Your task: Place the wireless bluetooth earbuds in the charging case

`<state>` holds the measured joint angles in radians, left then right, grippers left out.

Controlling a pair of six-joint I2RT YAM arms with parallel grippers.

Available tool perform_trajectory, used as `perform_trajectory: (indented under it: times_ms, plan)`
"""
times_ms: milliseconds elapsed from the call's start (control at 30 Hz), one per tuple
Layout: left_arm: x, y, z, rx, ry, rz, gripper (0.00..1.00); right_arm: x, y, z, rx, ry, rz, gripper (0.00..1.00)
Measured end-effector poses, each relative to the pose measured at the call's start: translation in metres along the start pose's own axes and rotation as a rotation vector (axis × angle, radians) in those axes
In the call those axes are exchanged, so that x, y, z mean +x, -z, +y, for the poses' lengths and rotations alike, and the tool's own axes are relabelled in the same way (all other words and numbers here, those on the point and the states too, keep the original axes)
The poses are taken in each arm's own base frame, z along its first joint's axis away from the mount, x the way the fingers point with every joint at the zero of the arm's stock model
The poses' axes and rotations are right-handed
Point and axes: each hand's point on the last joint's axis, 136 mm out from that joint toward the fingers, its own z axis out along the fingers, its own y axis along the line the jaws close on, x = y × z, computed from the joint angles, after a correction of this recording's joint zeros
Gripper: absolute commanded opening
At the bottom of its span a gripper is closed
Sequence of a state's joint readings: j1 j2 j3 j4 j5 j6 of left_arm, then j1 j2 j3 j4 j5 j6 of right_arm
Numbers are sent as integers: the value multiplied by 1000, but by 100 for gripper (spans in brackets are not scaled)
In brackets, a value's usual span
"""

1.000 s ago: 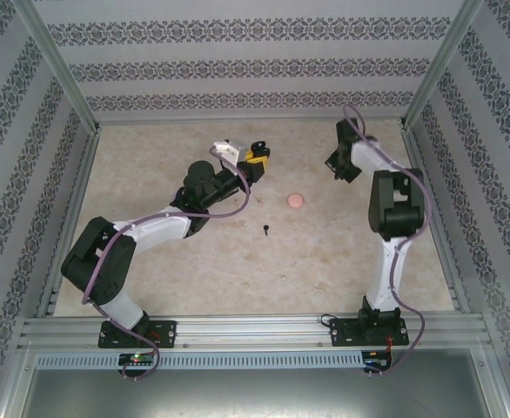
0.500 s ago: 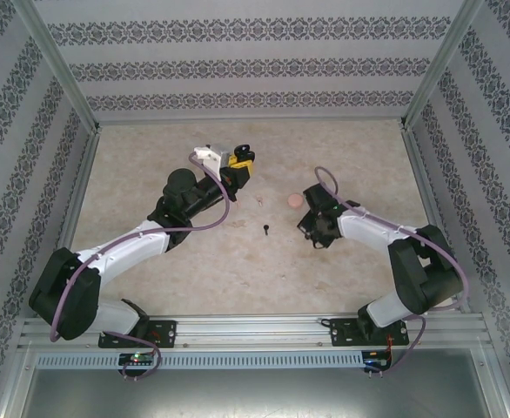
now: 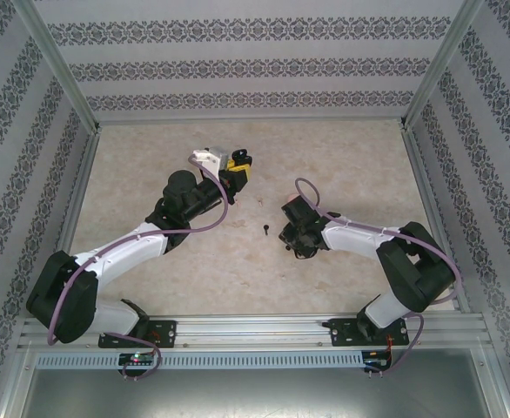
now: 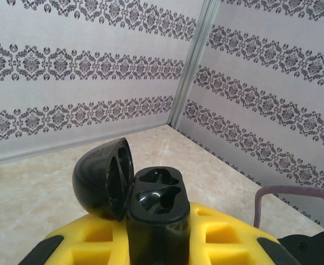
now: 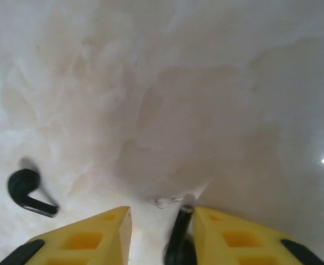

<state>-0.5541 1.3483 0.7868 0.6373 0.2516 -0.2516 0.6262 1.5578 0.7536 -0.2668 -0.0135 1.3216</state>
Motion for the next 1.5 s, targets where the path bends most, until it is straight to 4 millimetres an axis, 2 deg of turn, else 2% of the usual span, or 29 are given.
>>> perform_trajectory:
  times_ms: [100, 267, 433, 600, 700, 867, 1067, 1167, 1500]
  plan:
    - [2, 0, 1, -4, 2, 5, 0, 3, 3, 5, -26, 3, -3, 56]
    - [4, 1, 1, -5, 4, 11, 0, 10, 19, -6, -23, 24, 5, 59]
    - [2, 5, 0, -6, 5, 16, 0, -5, 39, 1, -68, 75, -20, 59]
    - [-2, 8, -1, -9, 3, 11, 0, -41, 27, 13, -58, 118, -3, 56]
    - [-2, 9, 0, -14, 4, 14, 0, -48, 13, 25, -56, 167, 36, 53]
    - [0, 9, 2, -26, 5, 22, 0, -40, -6, 42, -77, 235, 113, 49]
    - [2, 9, 2, -29, 6, 30, 0, -21, -11, 42, -92, 280, 175, 45]
    - [2, 9, 2, -30, 6, 31, 0, -11, -11, 32, -88, 287, 196, 44]
    - [3, 9, 2, -29, 7, 31, 0, 14, 14, 6, -98, 289, 209, 43]
